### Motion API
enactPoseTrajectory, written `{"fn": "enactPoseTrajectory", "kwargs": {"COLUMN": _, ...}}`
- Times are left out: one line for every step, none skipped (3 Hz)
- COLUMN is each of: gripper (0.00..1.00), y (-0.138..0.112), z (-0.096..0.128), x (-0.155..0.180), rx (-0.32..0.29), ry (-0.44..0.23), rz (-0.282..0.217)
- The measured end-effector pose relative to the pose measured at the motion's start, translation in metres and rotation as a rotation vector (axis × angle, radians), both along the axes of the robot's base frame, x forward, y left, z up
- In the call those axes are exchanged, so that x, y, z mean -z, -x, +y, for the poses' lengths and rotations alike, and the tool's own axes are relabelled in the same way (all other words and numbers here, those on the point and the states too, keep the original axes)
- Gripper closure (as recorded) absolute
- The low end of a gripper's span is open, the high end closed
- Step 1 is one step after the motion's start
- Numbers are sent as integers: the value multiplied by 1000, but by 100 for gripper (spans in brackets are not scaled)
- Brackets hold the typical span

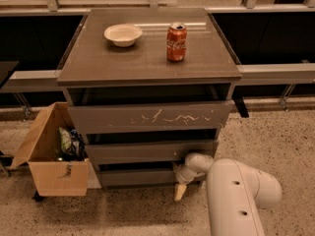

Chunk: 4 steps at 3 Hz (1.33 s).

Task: Open bottom drawer

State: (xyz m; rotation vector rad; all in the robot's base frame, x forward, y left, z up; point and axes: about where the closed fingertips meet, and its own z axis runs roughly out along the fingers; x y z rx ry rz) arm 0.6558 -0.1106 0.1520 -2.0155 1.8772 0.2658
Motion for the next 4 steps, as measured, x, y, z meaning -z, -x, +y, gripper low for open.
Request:
{"fn": "enactPoseTrajectory", "kwargs": {"gripper": 15, "y": 1, "z": 3, "x": 2, "rx": -2, "ry": -4, "rz": 9}}
{"fn": "enactPoseTrajectory", "kwargs": {"gripper": 38, "y": 18, "z": 1, "x": -4, "rx": -1, "ry": -19, "rz": 26}}
{"fn": "enactPoseTrajectory", "kwargs": {"gripper": 62, "y": 21, "z": 0, "x": -11, "rx": 1, "ry": -23, "rz": 28}}
{"fn": "enactPoseTrajectory", "kwargs": {"gripper": 84, "y": 19, "z": -4, "x": -29, "rx": 1, "ry": -44, "rz": -1}}
